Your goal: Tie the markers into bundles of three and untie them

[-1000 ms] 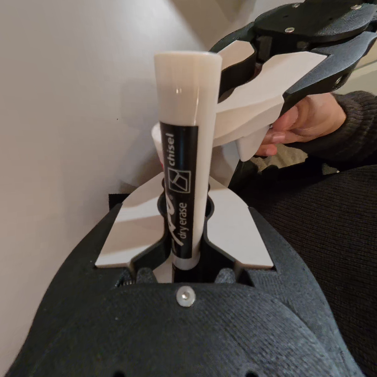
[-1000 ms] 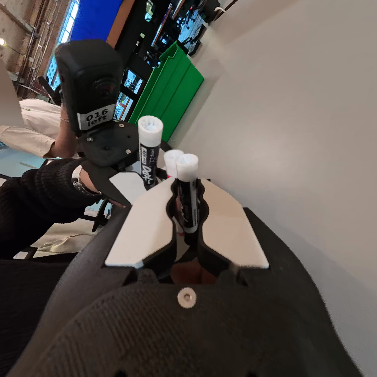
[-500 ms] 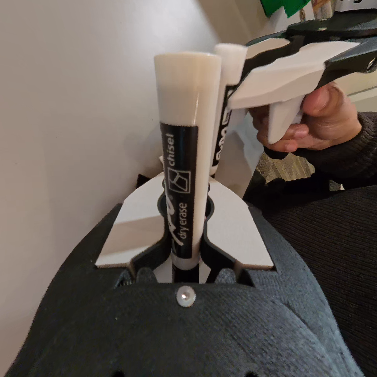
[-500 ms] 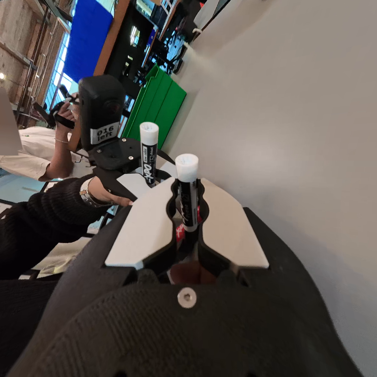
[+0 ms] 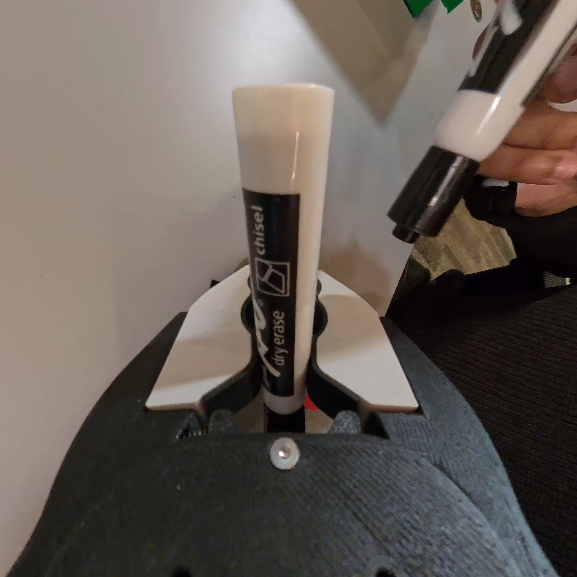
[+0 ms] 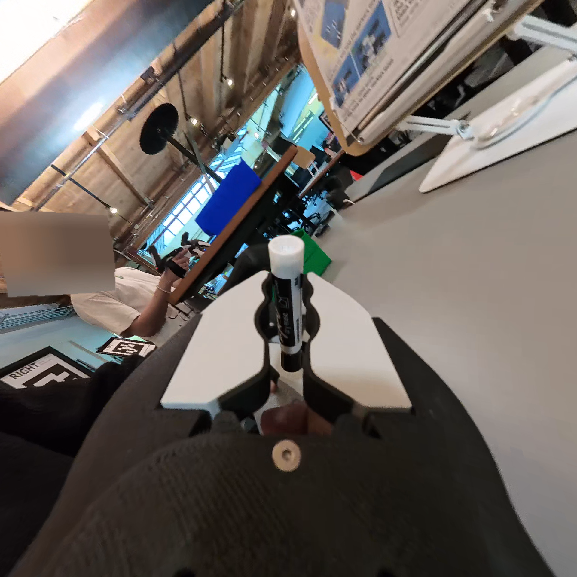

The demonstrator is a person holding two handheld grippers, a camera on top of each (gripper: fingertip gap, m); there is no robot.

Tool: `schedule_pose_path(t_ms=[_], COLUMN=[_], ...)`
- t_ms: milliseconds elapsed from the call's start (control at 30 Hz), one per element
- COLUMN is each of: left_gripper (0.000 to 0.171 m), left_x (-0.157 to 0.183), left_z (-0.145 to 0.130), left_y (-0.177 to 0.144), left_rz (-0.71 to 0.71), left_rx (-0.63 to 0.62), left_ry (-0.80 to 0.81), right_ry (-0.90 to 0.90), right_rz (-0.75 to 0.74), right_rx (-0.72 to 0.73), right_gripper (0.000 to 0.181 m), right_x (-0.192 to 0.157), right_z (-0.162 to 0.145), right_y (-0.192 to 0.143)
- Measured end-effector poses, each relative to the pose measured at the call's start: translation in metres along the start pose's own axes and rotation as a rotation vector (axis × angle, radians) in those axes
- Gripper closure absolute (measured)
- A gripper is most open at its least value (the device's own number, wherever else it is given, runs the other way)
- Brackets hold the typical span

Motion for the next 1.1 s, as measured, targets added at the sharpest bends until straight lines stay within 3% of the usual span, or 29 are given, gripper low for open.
schedule_pose_path(t_ms=[400,667,1100], left_gripper=[0.137,0.138,0.137], left_x=[0.027,0.031,0.029], left_z=[0.004,0.005,-0.002], left_y=[-0.002,-0.005,-0.005], left_rz=[0.118,0.182,0.165], left_rx=[0.067,0.092,0.053], left_ry=[0.237,0.279,0.260], right_ry=[-0.135,-0.355,-0.097], right_rz=[0.158,0.059,-0.007], right_rx=[0.156,0.005,-0.145], right_gripper=[0.163,0.163,0.163], right_x=[-0.043,-0.058,-0.040], right_z=[-0.020,-0.032,-0.033], right_y=[0.029,0.041,0.045])
Point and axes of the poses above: each gripper's, where its closed fingertips meet, y out along the fingers, z out of its top, x = y × z across the jaws, the point moved 9 cm from there along -y, back along the fingers, and after that the axes turned 2 degrees about -x, right-handed, at the moved point
